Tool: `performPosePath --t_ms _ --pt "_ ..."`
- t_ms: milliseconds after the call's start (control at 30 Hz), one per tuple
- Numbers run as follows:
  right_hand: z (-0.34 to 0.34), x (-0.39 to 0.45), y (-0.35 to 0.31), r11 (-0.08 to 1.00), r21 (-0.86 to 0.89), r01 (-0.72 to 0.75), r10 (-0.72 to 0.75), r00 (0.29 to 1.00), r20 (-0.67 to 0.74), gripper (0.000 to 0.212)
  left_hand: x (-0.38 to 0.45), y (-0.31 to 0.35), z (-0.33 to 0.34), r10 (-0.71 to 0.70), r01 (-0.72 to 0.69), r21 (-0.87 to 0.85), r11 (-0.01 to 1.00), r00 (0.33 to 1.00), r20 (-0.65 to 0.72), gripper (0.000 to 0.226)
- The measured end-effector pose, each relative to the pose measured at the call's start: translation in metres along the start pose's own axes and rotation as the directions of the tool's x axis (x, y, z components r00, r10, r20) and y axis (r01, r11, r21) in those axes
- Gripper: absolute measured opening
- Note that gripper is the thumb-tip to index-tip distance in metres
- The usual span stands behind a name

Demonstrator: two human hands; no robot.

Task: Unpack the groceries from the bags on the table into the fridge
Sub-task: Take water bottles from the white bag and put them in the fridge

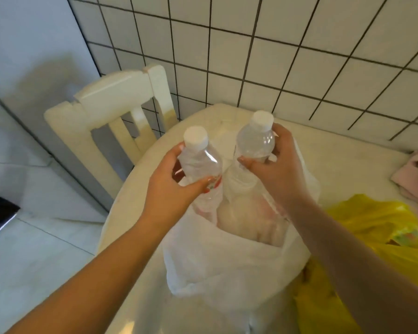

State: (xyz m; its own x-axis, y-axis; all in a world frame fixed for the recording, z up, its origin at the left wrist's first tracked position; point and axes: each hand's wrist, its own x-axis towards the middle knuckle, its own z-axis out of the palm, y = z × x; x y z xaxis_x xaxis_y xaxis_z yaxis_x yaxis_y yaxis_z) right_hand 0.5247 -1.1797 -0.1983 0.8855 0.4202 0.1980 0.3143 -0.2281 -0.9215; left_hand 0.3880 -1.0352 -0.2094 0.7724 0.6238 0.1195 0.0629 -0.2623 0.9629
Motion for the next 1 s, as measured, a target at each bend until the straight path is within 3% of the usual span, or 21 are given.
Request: performPosePath --t_ms 167,333,500,733,867,1000 --pt "-0.01 -0.019 -0.07 0.987 0.057 0.151 -0.156 0.982 0.103 0.073 -0.022 0.051 -0.036 0.091 -0.092 0.0 0.996 0.986 -0.14 0.071" --pt "0.014 -0.046 -0.115 0.964 0.157 0.214 -0.247 0.94 0.237 0.071 -0.061 0.08 -0.086 0.11 -0.125 -0.037 0.991 0.956 -0.273 0.064" --pt "0.075 -0.084 -0.162 0.938 0.228 0.263 -0.34 0.832 0.439 0.069 -0.119 0.075 -0.157 0.062 -0.081 -0.028 0.996 0.905 -0.421 0.071" --pt "0.181 -0.167 -0.215 0.909 0.305 0.285 -0.418 0.608 0.675 0.067 -0.225 0.047 -0.263 0.019 0.017 0.056 0.998 0.807 -0.59 0.072" --pt "0.246 -0.228 -0.246 0.905 0.319 0.282 -0.423 0.507 0.751 0.073 -0.281 0.031 -0.338 -0.017 0.065 0.048 0.997 0.749 -0.663 0.068" --pt "0.318 -0.29 -0.277 0.899 0.363 0.245 -0.437 0.461 0.772 0.07 -0.331 0.017 -0.425 -0.013 0.097 0.083 0.992 0.722 -0.691 0.073"
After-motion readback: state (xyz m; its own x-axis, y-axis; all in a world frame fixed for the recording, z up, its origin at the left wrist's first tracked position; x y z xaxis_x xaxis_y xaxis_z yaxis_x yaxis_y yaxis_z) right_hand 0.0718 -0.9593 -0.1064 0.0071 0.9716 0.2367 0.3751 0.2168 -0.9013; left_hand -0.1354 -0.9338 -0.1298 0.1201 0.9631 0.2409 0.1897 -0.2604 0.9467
